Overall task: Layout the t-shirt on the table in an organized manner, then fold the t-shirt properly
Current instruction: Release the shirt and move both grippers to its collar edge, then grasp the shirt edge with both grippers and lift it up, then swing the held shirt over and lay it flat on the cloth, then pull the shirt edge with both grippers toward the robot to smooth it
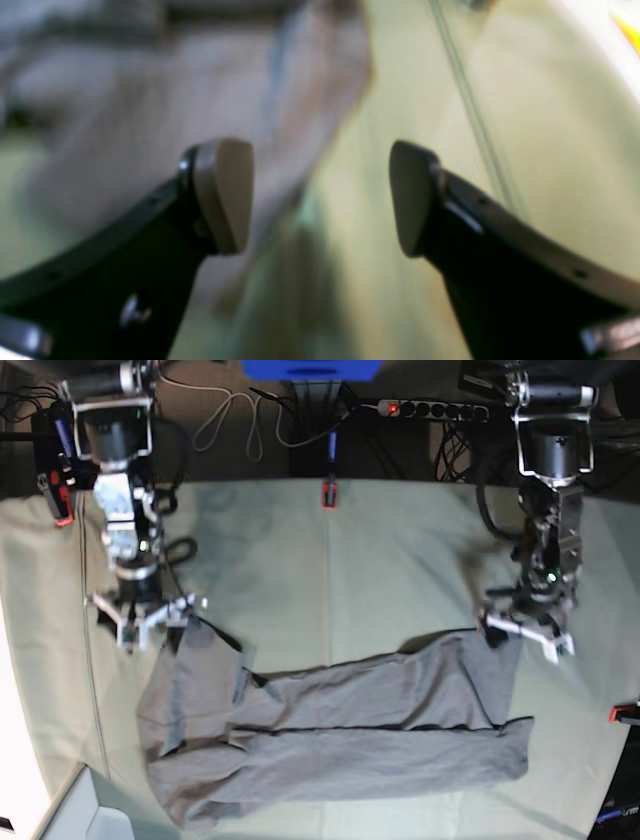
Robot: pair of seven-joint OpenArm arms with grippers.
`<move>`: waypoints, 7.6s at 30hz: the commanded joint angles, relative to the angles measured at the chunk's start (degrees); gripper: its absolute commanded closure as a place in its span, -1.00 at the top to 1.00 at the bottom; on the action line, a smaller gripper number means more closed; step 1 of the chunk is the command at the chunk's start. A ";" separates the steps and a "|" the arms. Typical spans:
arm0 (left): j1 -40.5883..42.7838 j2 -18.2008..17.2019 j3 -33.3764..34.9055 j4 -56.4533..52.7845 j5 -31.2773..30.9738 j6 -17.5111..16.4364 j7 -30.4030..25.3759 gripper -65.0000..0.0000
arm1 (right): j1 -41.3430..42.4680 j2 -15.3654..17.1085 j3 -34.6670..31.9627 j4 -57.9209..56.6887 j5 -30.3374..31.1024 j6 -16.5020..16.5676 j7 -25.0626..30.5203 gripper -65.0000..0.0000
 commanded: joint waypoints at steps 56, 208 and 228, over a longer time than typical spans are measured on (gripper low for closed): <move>18.47 3.68 -22.87 56.92 -9.46 -0.01 34.32 -1.00 | -27.65 -6.41 5.18 57.58 0.17 0.32 -11.65 -1.00; 13.37 -1.33 -18.83 37.06 -11.39 0.08 28.43 -1.00 | -14.99 -3.42 9.84 26.11 -0.19 0.41 4.44 -1.00; 2.56 -1.33 -15.49 20.88 -11.39 0.17 28.43 -1.00 | 0.49 -0.43 4.12 7.21 -0.27 0.32 3.56 -0.99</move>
